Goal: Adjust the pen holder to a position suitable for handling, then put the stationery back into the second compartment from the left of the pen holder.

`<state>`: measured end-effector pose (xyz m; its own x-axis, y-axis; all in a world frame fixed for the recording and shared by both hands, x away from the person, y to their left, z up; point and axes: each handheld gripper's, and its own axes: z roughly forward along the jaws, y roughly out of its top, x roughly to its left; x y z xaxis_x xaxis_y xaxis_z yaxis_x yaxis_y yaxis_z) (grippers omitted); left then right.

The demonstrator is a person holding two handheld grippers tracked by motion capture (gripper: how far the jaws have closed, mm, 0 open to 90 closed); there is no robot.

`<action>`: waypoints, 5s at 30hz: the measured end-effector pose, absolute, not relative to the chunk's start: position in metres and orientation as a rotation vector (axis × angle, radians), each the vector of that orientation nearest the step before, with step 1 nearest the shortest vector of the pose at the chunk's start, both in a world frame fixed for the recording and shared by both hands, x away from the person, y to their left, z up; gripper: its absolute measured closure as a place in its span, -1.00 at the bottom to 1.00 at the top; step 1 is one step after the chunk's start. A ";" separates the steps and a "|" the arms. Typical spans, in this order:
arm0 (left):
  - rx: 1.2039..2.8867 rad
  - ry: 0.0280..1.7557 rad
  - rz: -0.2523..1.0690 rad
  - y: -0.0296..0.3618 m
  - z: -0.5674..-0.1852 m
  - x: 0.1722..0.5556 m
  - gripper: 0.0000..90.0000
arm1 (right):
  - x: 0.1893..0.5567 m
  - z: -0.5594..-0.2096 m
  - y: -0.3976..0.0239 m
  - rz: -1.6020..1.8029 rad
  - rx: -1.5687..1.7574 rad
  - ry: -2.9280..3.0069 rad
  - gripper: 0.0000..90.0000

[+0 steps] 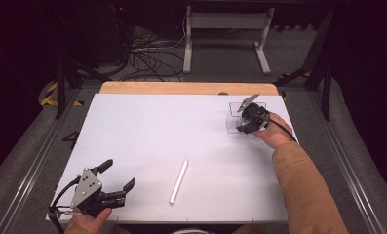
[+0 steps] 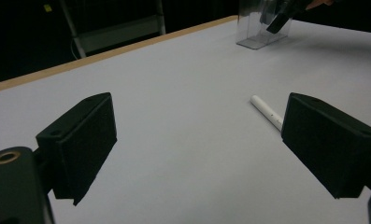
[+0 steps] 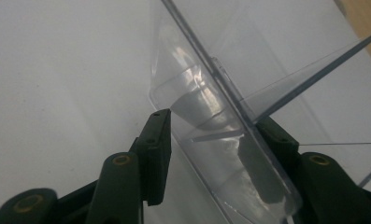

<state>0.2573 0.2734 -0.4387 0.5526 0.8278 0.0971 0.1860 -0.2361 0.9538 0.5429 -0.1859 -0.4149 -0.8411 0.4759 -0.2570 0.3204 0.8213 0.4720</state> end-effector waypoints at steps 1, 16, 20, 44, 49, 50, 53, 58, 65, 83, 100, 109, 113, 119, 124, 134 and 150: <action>1.733 0.850 0.759 0.273 -0.439 0.257 -0.75 | 0.543 -0.415 -0.186 0.593 0.598 2.640 0.18; 1.732 0.851 0.764 0.272 -0.439 0.257 -0.75 | 0.534 -0.406 -0.192 0.555 0.494 2.656 0.70; 1.732 0.851 0.765 0.272 -0.439 0.257 -0.75 | 0.528 -0.403 -0.192 0.514 0.431 2.649 0.93; 1.733 0.850 0.766 0.271 -0.438 0.257 -0.75 | 0.446 -0.370 -0.125 0.574 0.052 2.867 0.88; 1.731 0.853 0.763 0.272 -0.438 0.257 -0.75 | 0.434 -0.376 -0.110 0.535 0.009 2.912 0.88; 1.730 0.853 0.762 0.272 -0.438 0.257 -0.75 | 0.432 -0.377 -0.107 0.526 0.007 2.922 0.88; 1.731 0.851 0.765 0.272 -0.438 0.256 -0.75 | 0.428 -0.382 -0.101 0.527 -0.024 2.932 0.88; 1.732 0.852 0.765 0.272 -0.438 0.256 -0.75 | 0.423 -0.386 -0.096 0.519 -0.053 2.939 0.88; 1.732 0.851 0.766 0.272 -0.438 0.256 -0.75 | 0.420 -0.390 -0.095 0.512 -0.093 2.937 0.87; 1.738 0.848 0.767 0.271 -0.438 0.257 -0.75 | 0.415 -0.397 -0.094 0.532 -0.040 2.936 0.88; 1.737 0.849 0.769 0.271 -0.438 0.257 -0.75 | 0.407 -0.372 -0.112 0.860 0.087 2.836 -0.01; 1.736 0.848 0.761 0.270 -0.438 0.258 -0.75 | 0.390 -0.355 -0.114 1.051 0.146 2.708 -0.44; 1.734 0.848 0.756 0.270 -0.437 0.257 -0.75 | 0.385 -0.350 -0.118 1.143 0.165 2.645 -0.53; 1.736 0.853 0.740 0.269 -0.437 0.258 -0.75 | 0.378 -0.345 -0.134 1.294 0.251 2.531 -0.69; 1.730 0.856 0.725 0.269 -0.435 0.259 -0.75 | 0.373 -0.345 -0.152 1.401 0.316 2.414 -0.88; 1.741 0.847 0.710 0.266 -0.432 0.261 -0.76 | 0.363 -0.352 -0.176 1.500 0.409 2.273 -0.96; 1.786 0.828 0.666 0.253 -0.417 0.267 -0.76 | 0.335 -0.386 -0.216 1.717 0.589 2.156 -1.00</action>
<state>0.2666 0.2530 -0.4169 0.6115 0.7889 0.0610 0.2289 -0.2501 0.9408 0.3351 -0.2156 -0.3857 -0.8631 0.5050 0.0048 0.1177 0.1919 0.9743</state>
